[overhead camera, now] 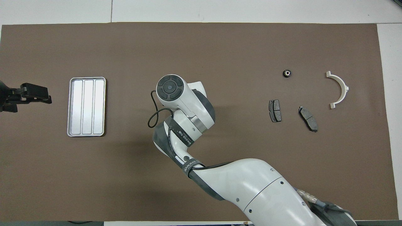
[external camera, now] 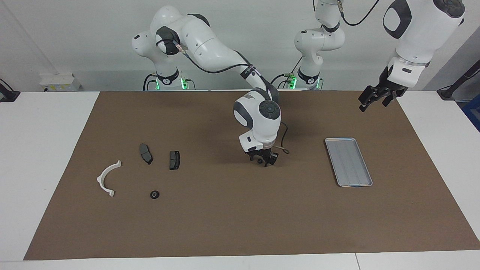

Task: Place bearing gear from tray to pile
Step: 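Carry the second gear with the right gripper toward the first gear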

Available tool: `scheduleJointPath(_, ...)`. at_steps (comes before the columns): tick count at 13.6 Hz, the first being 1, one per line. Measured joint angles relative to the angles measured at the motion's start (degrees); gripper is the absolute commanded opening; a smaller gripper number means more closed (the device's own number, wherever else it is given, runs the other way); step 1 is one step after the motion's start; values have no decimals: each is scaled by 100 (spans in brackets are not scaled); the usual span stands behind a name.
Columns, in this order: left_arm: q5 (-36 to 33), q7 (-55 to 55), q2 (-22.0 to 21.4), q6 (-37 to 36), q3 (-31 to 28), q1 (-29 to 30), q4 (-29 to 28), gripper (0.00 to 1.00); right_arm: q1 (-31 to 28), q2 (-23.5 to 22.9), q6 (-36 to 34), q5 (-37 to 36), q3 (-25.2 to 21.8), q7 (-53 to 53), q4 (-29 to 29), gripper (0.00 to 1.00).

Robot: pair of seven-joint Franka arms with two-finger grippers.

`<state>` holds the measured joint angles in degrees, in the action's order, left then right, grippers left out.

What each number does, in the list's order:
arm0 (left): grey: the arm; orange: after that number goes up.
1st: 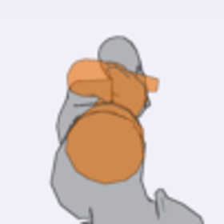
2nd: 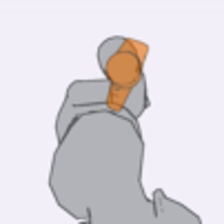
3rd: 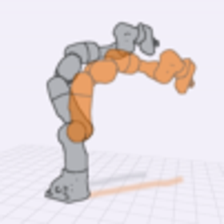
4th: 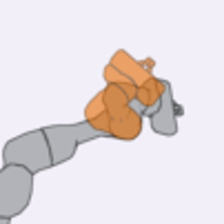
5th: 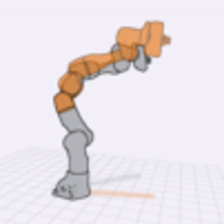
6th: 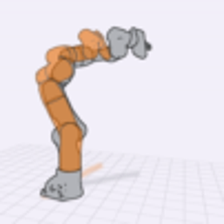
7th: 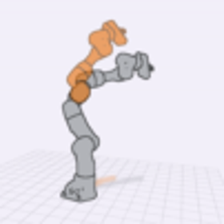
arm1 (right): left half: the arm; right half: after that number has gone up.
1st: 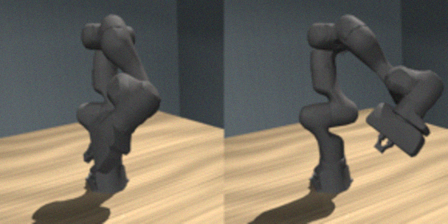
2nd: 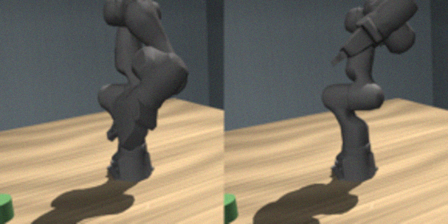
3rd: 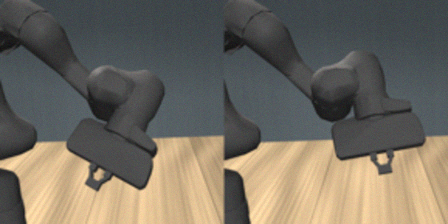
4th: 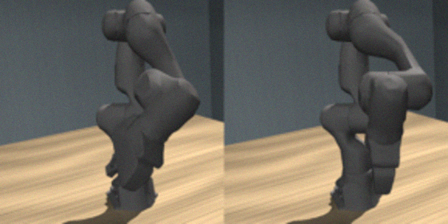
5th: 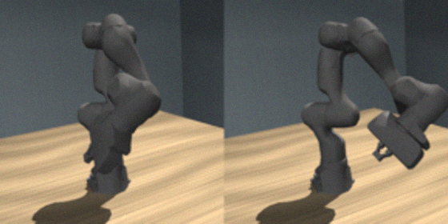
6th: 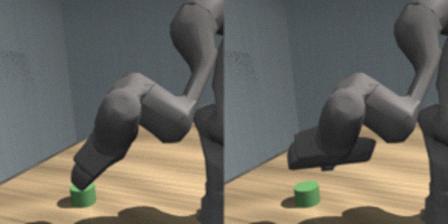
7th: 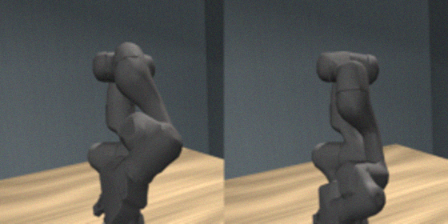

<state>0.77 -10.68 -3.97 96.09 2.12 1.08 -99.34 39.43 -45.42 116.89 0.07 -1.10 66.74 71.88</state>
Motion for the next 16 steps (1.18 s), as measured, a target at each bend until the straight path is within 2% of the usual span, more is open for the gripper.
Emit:
scheduleJointPath(2,0,0,0,0,1,0,0,100,-1,9,3,38,27,0,-10,0)
scheduleJointPath(8,0,0,0,-5,0,0,0,100,-11,28,-34,109,58,1,-9,0)
scheduleJointPath(11,0,0,0,-7,2,0,0,100,-178,85,-511,101,43,-273,-116,0)
scheduleJointPath(13,0,0,0,-7,2,0,0,100,-551,290,-936,95,13,-1130,-280,0)
scheduleJointPath(16,0,0,0,-8,2,0,0,100,-1637,818,-1343,98,-21,-3177,-343,0)
